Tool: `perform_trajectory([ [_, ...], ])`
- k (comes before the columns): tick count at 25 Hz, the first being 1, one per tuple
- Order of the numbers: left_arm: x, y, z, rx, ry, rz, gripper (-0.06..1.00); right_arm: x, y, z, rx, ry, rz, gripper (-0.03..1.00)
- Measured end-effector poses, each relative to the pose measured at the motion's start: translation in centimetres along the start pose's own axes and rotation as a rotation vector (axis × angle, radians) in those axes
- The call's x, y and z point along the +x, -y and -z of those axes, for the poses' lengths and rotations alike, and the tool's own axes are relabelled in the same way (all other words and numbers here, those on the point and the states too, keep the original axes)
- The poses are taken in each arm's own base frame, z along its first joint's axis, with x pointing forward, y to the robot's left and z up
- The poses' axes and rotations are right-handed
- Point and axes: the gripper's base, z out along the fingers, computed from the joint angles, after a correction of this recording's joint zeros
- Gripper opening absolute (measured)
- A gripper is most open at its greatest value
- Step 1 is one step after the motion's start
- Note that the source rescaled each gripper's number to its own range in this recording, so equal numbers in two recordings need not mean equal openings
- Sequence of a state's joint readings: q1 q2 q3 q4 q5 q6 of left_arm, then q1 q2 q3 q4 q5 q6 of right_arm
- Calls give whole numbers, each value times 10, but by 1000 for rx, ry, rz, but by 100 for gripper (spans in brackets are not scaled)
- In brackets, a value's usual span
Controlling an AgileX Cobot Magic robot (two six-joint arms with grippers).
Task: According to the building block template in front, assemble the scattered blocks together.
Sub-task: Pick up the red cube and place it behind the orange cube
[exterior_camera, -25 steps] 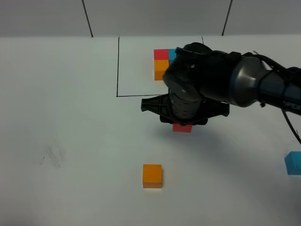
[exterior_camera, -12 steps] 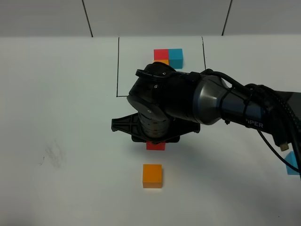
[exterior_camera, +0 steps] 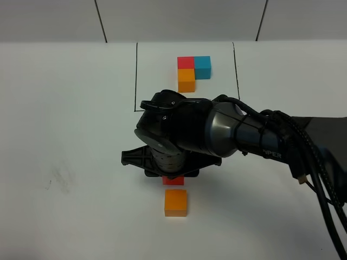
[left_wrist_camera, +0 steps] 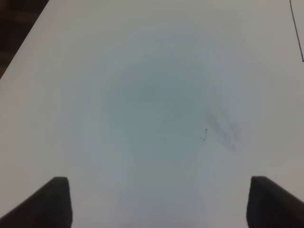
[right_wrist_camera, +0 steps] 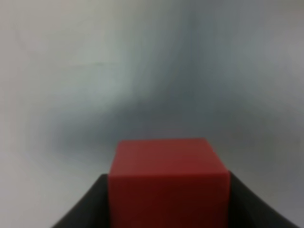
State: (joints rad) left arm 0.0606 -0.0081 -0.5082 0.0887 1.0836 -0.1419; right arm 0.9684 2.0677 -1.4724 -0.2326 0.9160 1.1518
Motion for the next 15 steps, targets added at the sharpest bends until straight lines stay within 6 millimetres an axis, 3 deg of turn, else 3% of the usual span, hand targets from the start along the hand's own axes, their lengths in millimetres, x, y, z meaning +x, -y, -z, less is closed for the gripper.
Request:
perform_trajectory([
  [15,0,-2,0,-19,3,-9,69,5,0,-27,62,-22,-44,26],
])
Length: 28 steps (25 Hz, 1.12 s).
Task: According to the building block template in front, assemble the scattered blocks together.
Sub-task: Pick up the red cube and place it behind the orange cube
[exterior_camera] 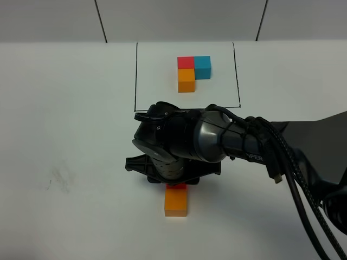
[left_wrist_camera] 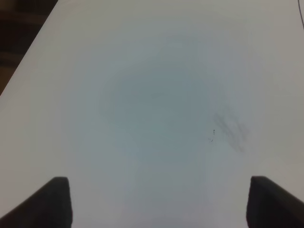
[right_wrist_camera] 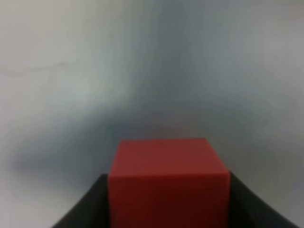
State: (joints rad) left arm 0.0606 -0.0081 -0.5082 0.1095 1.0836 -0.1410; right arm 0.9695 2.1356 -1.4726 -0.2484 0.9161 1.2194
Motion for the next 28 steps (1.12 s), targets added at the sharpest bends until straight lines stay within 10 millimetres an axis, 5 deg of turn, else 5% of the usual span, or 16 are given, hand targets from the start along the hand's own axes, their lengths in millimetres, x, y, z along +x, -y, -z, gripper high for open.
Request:
perform_trajectory([
  [21,0,0,0,0,-1,-2,68,1,1,-9,41,7,23,26],
  [24,0,0,0,0,-1,-2,68,-2,2,-8,47,30,49,42],
  [28,0,0,0,0,-1,-2,68,-10,5,6,47,102,119,84],
])
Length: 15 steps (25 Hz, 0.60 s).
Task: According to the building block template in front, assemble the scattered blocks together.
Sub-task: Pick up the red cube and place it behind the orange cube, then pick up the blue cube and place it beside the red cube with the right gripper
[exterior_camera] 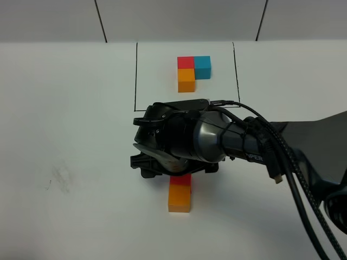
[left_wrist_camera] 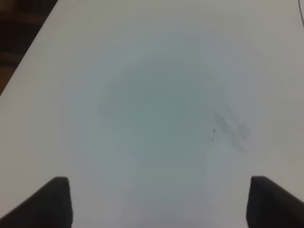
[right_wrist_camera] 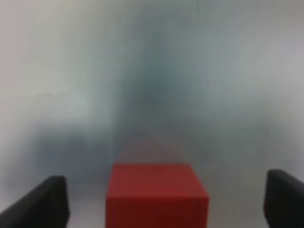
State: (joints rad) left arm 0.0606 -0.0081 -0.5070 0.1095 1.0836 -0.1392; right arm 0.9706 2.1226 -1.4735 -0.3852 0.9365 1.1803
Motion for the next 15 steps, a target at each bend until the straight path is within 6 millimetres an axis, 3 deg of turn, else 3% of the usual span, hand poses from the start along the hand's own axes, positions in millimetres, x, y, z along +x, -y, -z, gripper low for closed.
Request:
perform_trajectory([
  [2,0,0,0,0,0,0,68,-7,5,13,13,57,27,95],
  [7,0,0,0,0,0,0,68,-33,41,64,161,236,62,100],
  [10,0,0,0,0,0,0,68,-60,79,96,220,320,40,100],
  [15,0,0,0,0,0,0,68,-95,164,144,238,321,76,100],
])
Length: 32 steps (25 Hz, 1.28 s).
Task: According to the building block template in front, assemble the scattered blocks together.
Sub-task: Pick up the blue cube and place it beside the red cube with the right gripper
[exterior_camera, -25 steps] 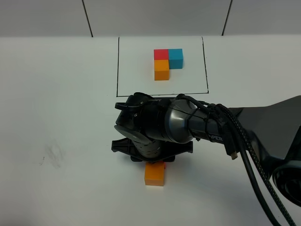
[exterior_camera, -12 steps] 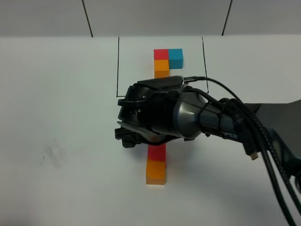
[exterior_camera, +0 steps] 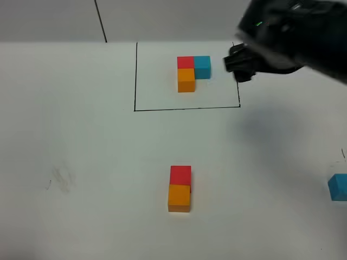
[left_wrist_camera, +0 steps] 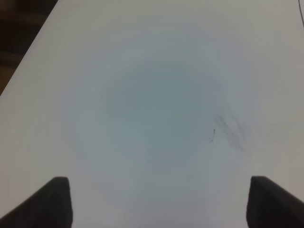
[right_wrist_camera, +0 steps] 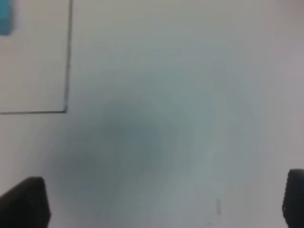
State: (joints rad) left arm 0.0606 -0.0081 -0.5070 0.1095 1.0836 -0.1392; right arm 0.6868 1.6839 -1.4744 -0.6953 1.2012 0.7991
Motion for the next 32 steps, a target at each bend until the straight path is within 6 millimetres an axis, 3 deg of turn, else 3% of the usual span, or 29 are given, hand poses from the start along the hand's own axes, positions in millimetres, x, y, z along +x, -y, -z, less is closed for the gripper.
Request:
perform_trajectory([
  [7,0,0,0,0,0,0,68,-10,114,21,6,-9,107,100],
  [12,0,0,0,0,0,0,68,1,170,40,-19,-5,74,90],
  [15,0,0,0,0,0,0,68,10,193,50,-61,0,44,81],
  [18,0,0,0,0,0,0,68,26,205,48,-92,-33,24,77],
  [23,0,0,0,0,0,0,68,73,213,19,-75,-206,-30,76],
  [28,0,0,0,-1,0,0,68,121,198,-2,-113,-336,-37,76],
  [32,0,0,0,-1,0,0,68,150,179,-22,-190,-346,-62,76],
])
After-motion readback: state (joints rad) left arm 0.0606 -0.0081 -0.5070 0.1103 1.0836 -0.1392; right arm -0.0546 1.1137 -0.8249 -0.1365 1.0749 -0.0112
